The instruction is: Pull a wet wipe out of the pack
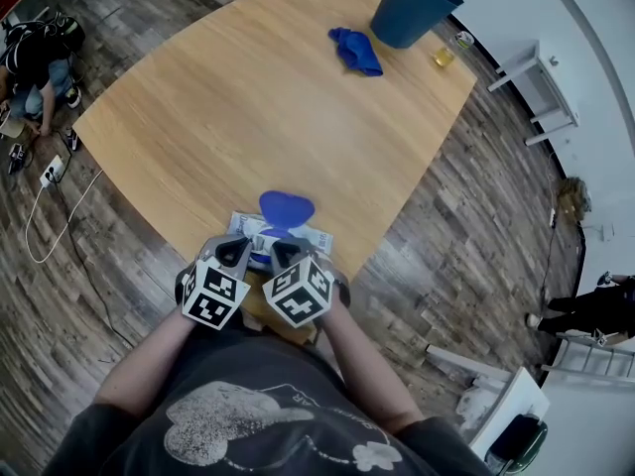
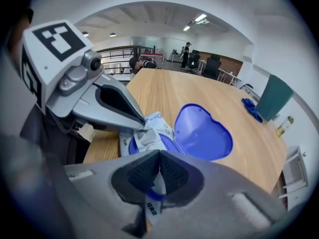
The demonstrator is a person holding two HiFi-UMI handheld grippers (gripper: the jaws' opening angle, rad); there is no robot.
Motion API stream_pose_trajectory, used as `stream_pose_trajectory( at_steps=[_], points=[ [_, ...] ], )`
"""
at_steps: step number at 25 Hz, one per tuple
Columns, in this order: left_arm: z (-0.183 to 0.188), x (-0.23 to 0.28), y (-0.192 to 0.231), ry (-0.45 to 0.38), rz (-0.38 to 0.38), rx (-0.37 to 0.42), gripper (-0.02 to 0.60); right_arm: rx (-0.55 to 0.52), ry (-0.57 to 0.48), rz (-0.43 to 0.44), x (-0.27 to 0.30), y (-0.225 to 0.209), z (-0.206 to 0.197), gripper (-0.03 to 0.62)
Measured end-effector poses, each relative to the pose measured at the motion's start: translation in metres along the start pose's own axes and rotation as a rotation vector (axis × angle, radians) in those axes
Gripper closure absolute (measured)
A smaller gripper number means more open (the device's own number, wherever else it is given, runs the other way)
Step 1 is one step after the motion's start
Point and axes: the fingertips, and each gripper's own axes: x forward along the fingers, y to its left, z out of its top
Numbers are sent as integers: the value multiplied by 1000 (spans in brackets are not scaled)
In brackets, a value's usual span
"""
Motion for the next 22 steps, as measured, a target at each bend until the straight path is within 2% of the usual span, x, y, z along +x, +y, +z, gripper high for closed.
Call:
stream_pose_trajectory(
  at_steps=[5, 14, 18, 22],
  points=[
    [-1, 1, 1, 10, 12, -11, 557, 81, -95, 42, -20, 0, 15, 599],
    [-1, 1, 4, 5, 10, -28, 558, 162, -206, 25, -48, -6, 22, 600],
    [2, 1, 7, 1, 15, -30, 557, 197, -245, -1, -66, -19, 24, 600],
    [2, 0, 8, 4, 24, -35, 557, 229, -277, -64, -87, -40, 16, 600]
  ],
)
